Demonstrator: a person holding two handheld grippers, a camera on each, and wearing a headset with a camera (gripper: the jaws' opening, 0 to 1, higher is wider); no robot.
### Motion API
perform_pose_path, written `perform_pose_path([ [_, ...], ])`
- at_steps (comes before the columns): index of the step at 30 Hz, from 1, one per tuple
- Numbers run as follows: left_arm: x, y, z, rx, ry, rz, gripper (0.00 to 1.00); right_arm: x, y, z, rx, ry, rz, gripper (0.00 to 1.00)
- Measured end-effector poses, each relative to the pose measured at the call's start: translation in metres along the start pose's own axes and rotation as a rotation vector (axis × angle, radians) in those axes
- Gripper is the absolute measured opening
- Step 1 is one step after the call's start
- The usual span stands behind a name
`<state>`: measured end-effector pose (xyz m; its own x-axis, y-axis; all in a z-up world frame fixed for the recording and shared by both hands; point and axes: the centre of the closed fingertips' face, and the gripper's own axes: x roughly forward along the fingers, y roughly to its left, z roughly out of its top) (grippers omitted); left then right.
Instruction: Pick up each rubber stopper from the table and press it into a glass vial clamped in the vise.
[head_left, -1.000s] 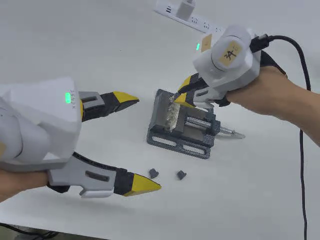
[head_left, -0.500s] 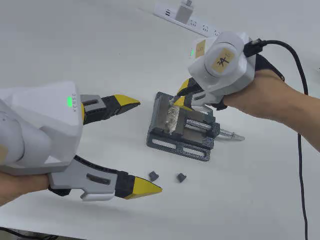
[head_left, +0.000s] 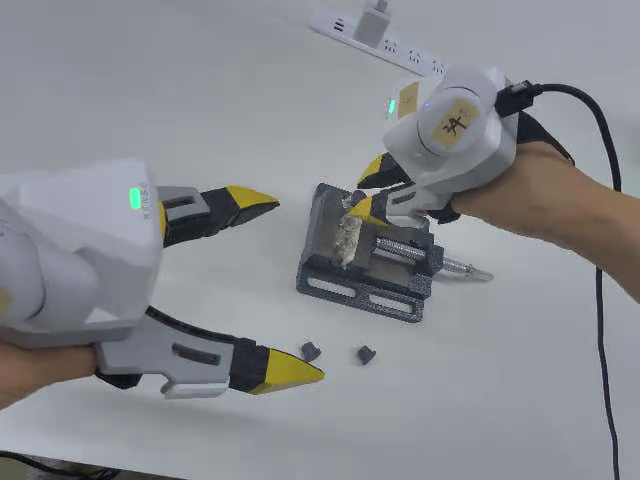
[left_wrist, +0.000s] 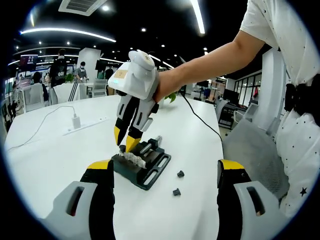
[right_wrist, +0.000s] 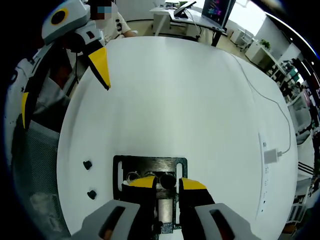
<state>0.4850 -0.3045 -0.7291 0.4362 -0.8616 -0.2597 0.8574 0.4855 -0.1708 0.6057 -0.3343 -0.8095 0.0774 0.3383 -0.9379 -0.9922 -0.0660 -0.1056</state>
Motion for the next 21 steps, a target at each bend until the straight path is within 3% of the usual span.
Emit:
perform_pose_path([
  [9,0.000,0.001,-0.002,-0.002,0.004,0.001,0.84,-0.019,-0.003,0.008,0.069,-0.071,0.018,0.09],
  [21,0.002,0.001,-0.002,-0.004,0.002,-0.002,0.84,-0.015,-0.001,0.001,0.070,-0.061,0.044,0.01],
])
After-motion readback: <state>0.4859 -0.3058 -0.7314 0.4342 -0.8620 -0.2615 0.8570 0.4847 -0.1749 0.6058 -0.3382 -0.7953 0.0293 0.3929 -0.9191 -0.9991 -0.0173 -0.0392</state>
